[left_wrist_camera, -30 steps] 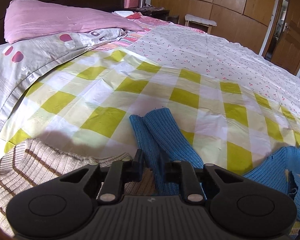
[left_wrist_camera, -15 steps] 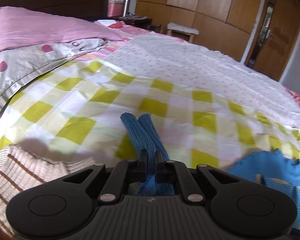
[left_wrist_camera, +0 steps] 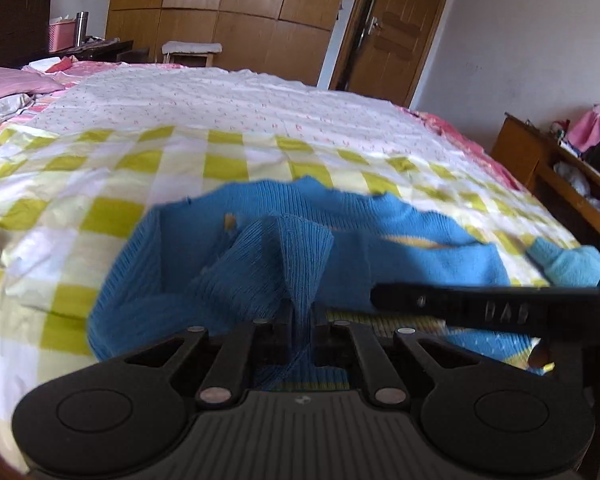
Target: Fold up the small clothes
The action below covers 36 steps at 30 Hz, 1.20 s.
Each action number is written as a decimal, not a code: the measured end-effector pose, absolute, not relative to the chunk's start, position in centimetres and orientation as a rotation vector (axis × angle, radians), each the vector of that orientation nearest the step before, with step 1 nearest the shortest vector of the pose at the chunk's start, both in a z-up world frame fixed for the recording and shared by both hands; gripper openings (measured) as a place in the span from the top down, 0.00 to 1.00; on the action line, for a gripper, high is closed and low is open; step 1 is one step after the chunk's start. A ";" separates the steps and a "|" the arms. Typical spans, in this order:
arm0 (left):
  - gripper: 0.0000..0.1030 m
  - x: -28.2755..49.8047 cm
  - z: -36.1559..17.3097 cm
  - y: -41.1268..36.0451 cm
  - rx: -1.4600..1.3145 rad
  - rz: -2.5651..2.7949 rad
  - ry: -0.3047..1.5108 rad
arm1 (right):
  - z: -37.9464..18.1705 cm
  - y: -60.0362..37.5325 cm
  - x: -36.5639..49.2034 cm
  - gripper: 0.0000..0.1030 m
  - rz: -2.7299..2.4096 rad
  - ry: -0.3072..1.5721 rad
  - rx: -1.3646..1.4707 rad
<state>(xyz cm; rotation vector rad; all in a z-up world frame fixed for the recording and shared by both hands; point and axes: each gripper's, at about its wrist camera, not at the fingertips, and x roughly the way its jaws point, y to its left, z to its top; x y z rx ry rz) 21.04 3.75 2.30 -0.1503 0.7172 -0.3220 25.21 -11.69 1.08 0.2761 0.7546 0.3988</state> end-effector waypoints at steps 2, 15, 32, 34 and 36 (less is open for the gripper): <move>0.87 20.4 1.3 3.2 -0.150 -0.308 0.735 | 0.8 -12.8 25.4 0.70 0.390 0.779 0.332; 0.83 18.0 0.0 3.6 -0.186 -0.282 0.666 | -0.8 -10.7 28.1 0.59 0.484 0.917 0.543; 0.60 16.1 1.0 5.4 -0.303 -0.305 0.543 | 3.0 -10.6 28.8 0.92 0.381 0.828 0.479; 0.57 15.9 1.2 5.7 -0.315 -0.298 0.516 | 4.3 -11.8 29.0 0.92 0.369 0.782 0.495; 0.55 15.8 1.1 5.8 -0.315 -0.289 0.506 | 5.4 -13.3 29.2 0.92 0.349 0.739 0.511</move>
